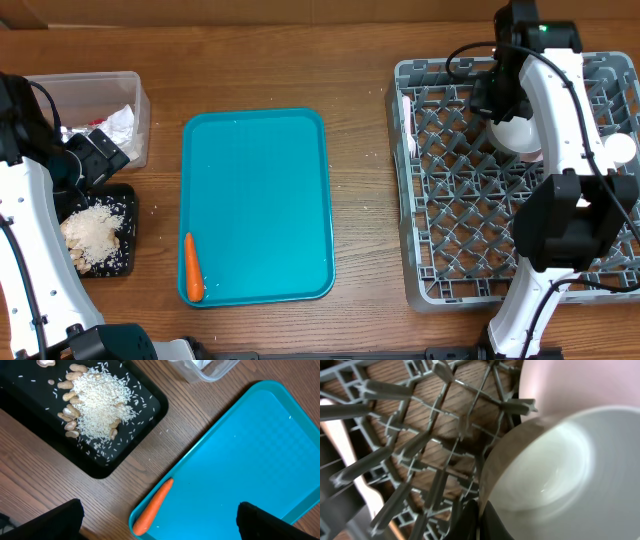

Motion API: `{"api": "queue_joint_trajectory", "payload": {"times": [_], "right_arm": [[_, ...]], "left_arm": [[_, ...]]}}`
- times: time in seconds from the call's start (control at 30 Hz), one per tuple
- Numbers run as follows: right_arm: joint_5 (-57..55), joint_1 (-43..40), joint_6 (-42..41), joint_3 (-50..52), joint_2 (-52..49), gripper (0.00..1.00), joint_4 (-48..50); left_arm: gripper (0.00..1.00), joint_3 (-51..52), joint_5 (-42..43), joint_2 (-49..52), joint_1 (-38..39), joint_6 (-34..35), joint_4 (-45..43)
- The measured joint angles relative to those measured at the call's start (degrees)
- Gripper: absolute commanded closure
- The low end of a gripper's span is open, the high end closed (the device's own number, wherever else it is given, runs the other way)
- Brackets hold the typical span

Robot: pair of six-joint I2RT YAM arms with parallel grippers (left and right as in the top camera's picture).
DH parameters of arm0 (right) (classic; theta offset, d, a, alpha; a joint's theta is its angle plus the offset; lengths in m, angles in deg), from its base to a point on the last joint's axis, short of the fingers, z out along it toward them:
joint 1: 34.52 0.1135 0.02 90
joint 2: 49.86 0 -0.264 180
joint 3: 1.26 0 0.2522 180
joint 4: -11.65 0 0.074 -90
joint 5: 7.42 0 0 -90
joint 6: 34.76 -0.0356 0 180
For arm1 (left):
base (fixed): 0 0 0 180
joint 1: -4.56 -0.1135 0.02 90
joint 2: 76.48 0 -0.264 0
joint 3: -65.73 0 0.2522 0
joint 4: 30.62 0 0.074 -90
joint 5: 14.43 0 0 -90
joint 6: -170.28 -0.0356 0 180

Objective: Sort waste into correct bins and load items into the dishwasher rack

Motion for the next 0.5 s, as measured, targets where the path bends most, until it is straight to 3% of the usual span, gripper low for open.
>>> {"api": "queue_joint_trajectory", "payload": {"times": [0.2,0.5], "right_arm": [[9.73,-0.02,-0.59,-5.99,0.48,0.96,-2.99],[30.71,0.00,2.34,-6.91,4.70,0.96,-1.97]], "left_arm": [[0.00,0.00,0.00,0.00,0.00,0.00,0.00],[0.00,0.00,0.00,0.00,0.00,0.02,0.00]]}}
